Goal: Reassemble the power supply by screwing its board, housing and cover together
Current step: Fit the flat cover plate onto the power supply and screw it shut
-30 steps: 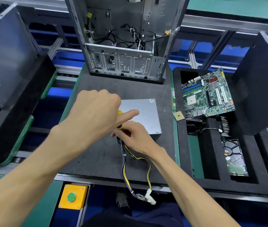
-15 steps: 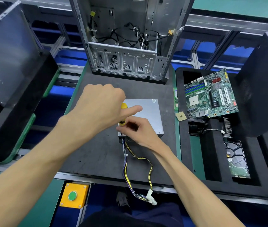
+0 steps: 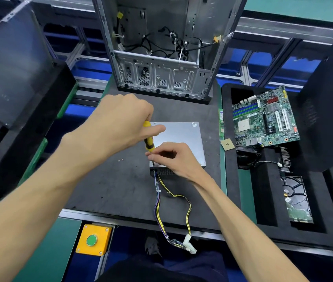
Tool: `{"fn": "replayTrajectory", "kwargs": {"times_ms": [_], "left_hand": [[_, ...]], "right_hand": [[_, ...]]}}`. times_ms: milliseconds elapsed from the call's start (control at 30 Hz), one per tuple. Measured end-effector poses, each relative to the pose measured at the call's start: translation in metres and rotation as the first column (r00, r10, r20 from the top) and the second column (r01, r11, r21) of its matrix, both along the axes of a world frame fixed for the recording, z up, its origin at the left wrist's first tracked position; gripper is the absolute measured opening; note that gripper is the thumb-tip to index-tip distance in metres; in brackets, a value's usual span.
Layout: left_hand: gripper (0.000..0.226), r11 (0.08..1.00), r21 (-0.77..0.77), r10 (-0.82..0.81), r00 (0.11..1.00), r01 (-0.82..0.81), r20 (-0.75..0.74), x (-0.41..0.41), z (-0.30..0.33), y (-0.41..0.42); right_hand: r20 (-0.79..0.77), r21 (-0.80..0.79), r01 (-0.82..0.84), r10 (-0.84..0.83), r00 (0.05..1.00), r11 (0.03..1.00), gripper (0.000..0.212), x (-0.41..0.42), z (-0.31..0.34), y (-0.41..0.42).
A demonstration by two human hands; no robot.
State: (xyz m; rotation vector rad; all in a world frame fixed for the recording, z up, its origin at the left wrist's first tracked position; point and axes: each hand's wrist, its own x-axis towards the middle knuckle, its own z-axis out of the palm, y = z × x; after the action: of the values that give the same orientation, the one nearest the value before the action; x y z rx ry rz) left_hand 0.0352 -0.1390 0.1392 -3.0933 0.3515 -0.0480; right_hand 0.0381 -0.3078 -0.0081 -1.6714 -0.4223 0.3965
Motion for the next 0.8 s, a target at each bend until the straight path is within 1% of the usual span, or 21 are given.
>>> {"fn": "replayTrajectory", "kwargs": {"times_ms": [67,100,133,200,233,267,300,333,367,433,467,533,600,633,667,700,733,767,800], "left_hand": [[0.060,0.999,0.029,0.027,0.998,-0.029,0.063,-0.003,-0.004,-0.001],[0.057,1.000,-0.005,0.010,0.998,-0.009,0.059,-0.004,-0.005,0.001],[0.046,0.996,-0.082,-0.043,0.999,0.045,0.023,-0.006,-0.006,0.004],[0.018,0.947,-0.287,-0.194,0.970,0.146,-0.144,-0.007,-0.005,0.009],[0.020,0.924,-0.347,-0.245,0.947,0.163,-0.207,-0.007,-0.004,0.010],[0.022,0.911,-0.374,-0.272,0.934,0.173,-0.230,-0.005,-0.004,0.010],[0.017,0.922,-0.351,-0.255,0.941,0.167,-0.224,-0.004,-0.004,0.009],[0.008,0.936,-0.309,-0.233,0.955,0.168,-0.186,-0.004,-0.003,0.007],[0.011,0.957,-0.244,-0.196,0.971,0.159,-0.137,-0.003,-0.003,0.004],[0.039,0.993,-0.051,-0.111,0.993,0.109,-0.034,-0.001,-0.005,0.001],[0.049,0.997,0.001,-0.073,0.997,0.073,0.008,-0.001,-0.006,-0.003],[0.061,1.000,0.014,-0.015,0.998,0.014,0.056,-0.002,-0.008,-0.011],[0.068,1.000,-0.023,0.016,0.998,-0.015,0.056,-0.003,-0.011,-0.014],[0.068,0.996,-0.087,0.031,0.999,-0.028,0.033,-0.003,-0.013,-0.011],[0.066,0.981,-0.188,0.041,0.999,-0.044,-0.021,-0.003,-0.016,-0.006],[0.062,0.943,-0.326,0.028,0.993,-0.064,-0.111,-0.003,-0.019,0.001],[0.054,0.867,-0.487,-0.004,0.977,-0.102,-0.212,-0.005,-0.024,0.009],[0.042,0.752,-0.642,-0.049,0.960,-0.147,-0.277,-0.006,-0.033,0.016],[0.027,0.643,-0.744,-0.075,0.952,-0.181,-0.296,-0.009,-0.045,0.021]], "right_hand": [[0.013,-0.014,-0.001,0.001,1.000,1.000,0.012,0.000,-0.001,-0.001],[0.014,-0.019,0.001,-0.001,1.000,1.000,0.010,0.001,-0.002,-0.001],[0.011,-0.023,0.003,-0.003,1.000,1.000,0.009,0.001,-0.003,-0.001],[0.015,-0.033,0.006,-0.005,1.000,0.999,0.009,0.002,-0.004,-0.002],[0.022,-0.040,0.002,-0.001,1.000,0.999,0.010,0.002,-0.004,-0.002],[0.031,-0.046,-0.004,0.005,1.000,0.999,0.011,0.002,-0.004,-0.002],[0.033,-0.048,-0.009,0.011,0.999,0.999,0.013,0.001,-0.003,-0.002],[0.032,-0.047,-0.009,0.011,0.999,0.999,0.016,0.000,-0.003,-0.001],[0.029,-0.045,-0.009,0.010,1.000,0.999,0.019,0.000,-0.002,-0.001],[0.031,-0.045,-0.006,0.007,0.999,0.999,0.021,-0.001,-0.002,-0.001],[0.033,-0.049,0.000,0.002,0.999,0.999,0.017,-0.002,-0.003,-0.002],[0.048,-0.055,0.010,-0.007,0.999,0.998,0.009,-0.003,-0.004,-0.002],[0.072,-0.059,0.020,-0.016,0.997,0.998,0.011,-0.005,-0.004,-0.002],[0.087,-0.067,0.028,-0.022,0.996,0.997,0.013,-0.005,-0.004,-0.002],[0.107,-0.079,0.035,-0.027,0.994,0.996,0.013,-0.005,-0.004,-0.002],[0.127,-0.089,0.042,-0.031,0.991,0.995,0.013,-0.005,-0.005,-0.002],[0.140,-0.097,0.050,-0.036,0.990,0.994,0.012,-0.005,-0.006,-0.002],[0.147,-0.104,0.058,-0.042,0.988,0.993,0.012,-0.005,-0.007,-0.001],[0.155,-0.114,0.065,-0.047,0.987,0.991,0.012,-0.005,-0.008,0.000]]}}
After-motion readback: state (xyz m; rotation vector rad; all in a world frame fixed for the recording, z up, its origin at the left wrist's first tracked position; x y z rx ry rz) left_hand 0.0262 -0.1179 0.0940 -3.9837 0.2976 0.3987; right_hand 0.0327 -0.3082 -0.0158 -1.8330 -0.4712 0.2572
